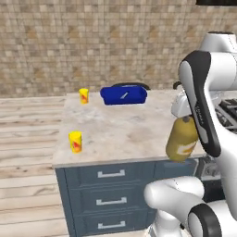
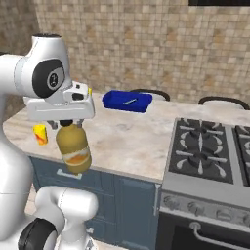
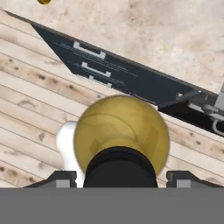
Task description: Place the drinks on the dining counter in a tight cluster.
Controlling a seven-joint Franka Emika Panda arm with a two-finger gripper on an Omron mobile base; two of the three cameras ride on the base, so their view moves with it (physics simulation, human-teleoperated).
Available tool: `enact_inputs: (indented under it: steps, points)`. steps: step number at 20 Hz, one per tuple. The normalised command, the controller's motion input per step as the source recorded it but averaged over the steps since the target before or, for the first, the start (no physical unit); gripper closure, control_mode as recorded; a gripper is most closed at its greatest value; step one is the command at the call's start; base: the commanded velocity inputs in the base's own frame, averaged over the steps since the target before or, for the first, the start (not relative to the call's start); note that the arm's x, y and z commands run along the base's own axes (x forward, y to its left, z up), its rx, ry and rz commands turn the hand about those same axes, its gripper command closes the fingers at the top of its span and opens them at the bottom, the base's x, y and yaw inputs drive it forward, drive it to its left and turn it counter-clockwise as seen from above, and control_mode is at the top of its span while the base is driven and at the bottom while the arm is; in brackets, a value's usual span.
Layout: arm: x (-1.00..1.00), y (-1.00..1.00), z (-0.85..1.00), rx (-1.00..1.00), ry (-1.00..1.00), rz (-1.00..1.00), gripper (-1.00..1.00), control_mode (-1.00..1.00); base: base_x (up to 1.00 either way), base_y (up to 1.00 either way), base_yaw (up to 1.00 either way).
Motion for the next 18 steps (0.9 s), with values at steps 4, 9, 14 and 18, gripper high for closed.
enact_inputs:
  steps: [4, 9, 14, 18]
  points:
    - [0.00, 0.00, 0.00, 0.00, 0.00, 0.00, 1.00, 1.00, 0.60, 0.95, -0.29]
    - [0.00, 0.00, 0.00, 0.00, 0.00, 0.00, 1.00, 1.00, 0.39, 0.64, -0.30]
    - [0.00, 0.00, 0.00, 0.00, 0.00, 0.00, 1.00, 1.00, 0.05, 0.04, 0.00]
    - [0.00, 0.00, 0.00, 0.00, 0.00, 0.00, 1.00, 1.00, 0.00, 0.00, 0.00]
